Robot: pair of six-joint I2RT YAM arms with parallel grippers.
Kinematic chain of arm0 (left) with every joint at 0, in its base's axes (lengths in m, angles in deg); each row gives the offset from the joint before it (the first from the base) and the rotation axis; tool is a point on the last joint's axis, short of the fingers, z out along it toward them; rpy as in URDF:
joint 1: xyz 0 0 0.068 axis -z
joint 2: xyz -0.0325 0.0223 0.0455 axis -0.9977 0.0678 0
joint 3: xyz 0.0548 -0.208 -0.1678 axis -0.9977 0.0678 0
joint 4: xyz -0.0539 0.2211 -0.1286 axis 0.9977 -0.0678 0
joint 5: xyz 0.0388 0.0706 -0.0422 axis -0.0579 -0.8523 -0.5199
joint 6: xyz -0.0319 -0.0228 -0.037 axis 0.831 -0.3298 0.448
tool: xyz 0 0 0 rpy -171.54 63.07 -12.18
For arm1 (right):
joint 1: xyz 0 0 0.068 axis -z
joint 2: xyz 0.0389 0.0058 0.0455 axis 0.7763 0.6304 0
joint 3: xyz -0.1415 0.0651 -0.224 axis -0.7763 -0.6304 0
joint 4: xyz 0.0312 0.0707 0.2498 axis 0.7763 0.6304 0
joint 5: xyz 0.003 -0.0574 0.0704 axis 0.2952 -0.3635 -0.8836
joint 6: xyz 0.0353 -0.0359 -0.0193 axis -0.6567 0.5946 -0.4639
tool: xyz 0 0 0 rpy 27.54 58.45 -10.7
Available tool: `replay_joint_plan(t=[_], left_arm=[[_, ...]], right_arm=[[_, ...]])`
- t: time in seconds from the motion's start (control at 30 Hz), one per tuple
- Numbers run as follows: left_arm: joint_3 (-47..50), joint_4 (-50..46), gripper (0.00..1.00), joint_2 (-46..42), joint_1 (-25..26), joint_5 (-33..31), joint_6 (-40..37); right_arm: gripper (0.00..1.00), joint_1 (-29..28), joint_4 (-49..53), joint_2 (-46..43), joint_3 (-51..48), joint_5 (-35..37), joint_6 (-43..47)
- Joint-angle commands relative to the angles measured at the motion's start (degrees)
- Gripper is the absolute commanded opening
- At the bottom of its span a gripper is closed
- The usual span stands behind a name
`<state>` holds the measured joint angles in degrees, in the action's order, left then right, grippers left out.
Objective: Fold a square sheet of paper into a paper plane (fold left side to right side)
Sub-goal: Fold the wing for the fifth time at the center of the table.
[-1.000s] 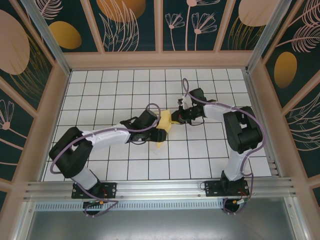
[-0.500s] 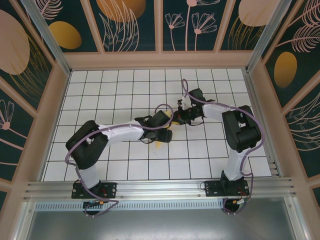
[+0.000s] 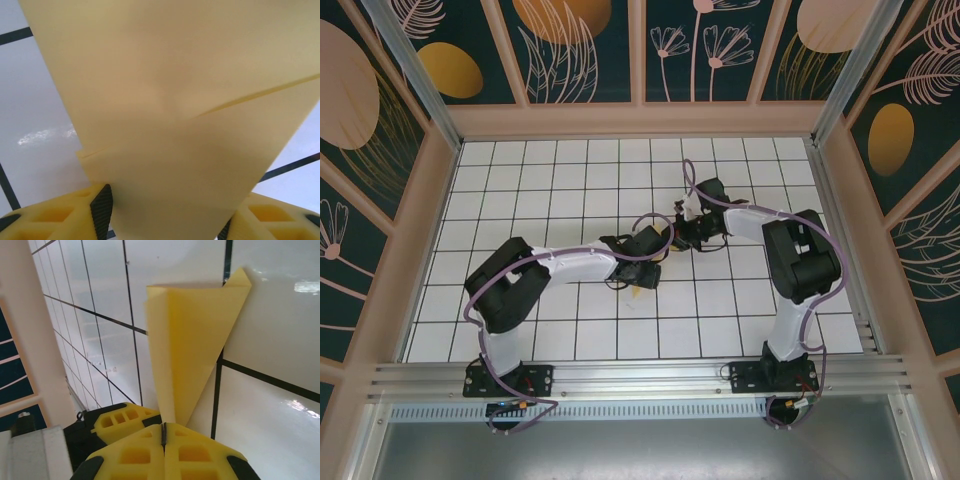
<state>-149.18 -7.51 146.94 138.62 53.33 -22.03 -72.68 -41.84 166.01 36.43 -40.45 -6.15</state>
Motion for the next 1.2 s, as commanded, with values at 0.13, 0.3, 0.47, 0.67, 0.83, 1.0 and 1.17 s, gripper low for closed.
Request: replay_joint_plan(t=[0.13,0.3,0.47,0.67,0.83,1.0,1.17], left_arm=[[-1.28,-1.36,0.50,1.57,0.35,-0.14,-0.30],[-0.73,-0.79,0.44,1.03,0.37,0.21,-0.20],[-0.35,0.56,0.41,0.36,0.30,1.57,-0.30],[0.48,2.24,0.40,0.15,-0.51,4.13,-0.61],[4.48,7.48,0.39,-2.56,-3.04,9.17,0.23],[9.18,13.19,0.38,-4.65,-6.02,15.10,1.18],[12.54,17.31,0.37,-4.92,-7.85,19.52,1.82]], right_arm=[[0.03,-0.30,2.91,1.57,1.68,1.46,-0.19],[0.08,0.39,2.73,0.65,1.59,2.08,-0.06],[0.19,2.16,1.68,-1.86,-0.07,2.90,0.35],[0.38,5.09,-0.98,-7.75,-3.95,4.44,0.48],[0.42,5.71,-0.59,-10.04,-6.81,5.84,1.91],[0.43,3.82,-3.65,-11.23,-10.87,5.45,1.40],[0.43,0.62,-5.94,-10.49,-11.68,7.32,0.26]])
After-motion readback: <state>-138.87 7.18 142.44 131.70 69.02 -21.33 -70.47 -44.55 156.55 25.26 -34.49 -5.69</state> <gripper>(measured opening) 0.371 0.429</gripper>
